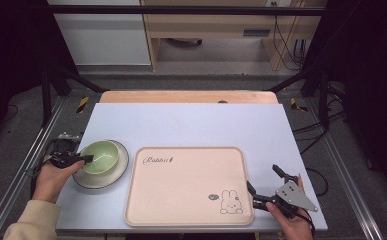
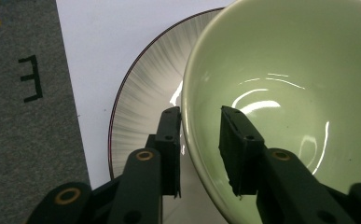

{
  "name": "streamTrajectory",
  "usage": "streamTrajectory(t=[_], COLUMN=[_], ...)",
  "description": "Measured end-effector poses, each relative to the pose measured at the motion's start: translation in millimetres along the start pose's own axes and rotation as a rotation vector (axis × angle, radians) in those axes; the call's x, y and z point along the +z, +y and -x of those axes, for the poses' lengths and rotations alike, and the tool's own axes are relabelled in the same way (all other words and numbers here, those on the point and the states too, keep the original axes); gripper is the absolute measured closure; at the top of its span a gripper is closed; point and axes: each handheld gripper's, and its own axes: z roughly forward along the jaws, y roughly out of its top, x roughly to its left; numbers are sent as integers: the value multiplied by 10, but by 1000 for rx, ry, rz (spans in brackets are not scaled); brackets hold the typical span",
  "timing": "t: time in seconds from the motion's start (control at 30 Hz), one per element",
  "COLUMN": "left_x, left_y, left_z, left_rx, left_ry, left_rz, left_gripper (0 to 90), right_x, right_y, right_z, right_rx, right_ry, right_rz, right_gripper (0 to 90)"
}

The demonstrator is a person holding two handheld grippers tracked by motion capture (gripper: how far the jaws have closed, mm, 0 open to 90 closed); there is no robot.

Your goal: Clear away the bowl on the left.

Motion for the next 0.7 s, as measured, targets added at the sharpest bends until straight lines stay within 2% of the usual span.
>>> streamTrajectory(t=[0.07,0.1,0.2,0.3,0.47,0.53,0.7], left_x=[9,12,10,0,-64,-128,-177], left_y=[3,0,-13,-35,-60,-50,-40], left_z=[-8,-14,-34,-22,-3,41,63], left_rx=[-2,-7,-34,-28,-33,-15,-13], left_ry=[0,-3,-15,-10,-49,-40,-43], left_rz=[-11,-6,7,17,49,64,98], left_gripper=[732,770,792,812,836,835,820], right_x=[-1,-1,-1,2,12,23,24], right_y=[0,0,1,-1,6,5,11], right_z=[0,1,1,-8,-10,-11,-23], right_rx=[0,-1,0,-5,-11,-14,-22], right_ry=[0,0,2,8,16,17,18], right_rz=[0,-2,-1,-5,2,1,4], right_gripper=[26,26,26,26,26,26,25])
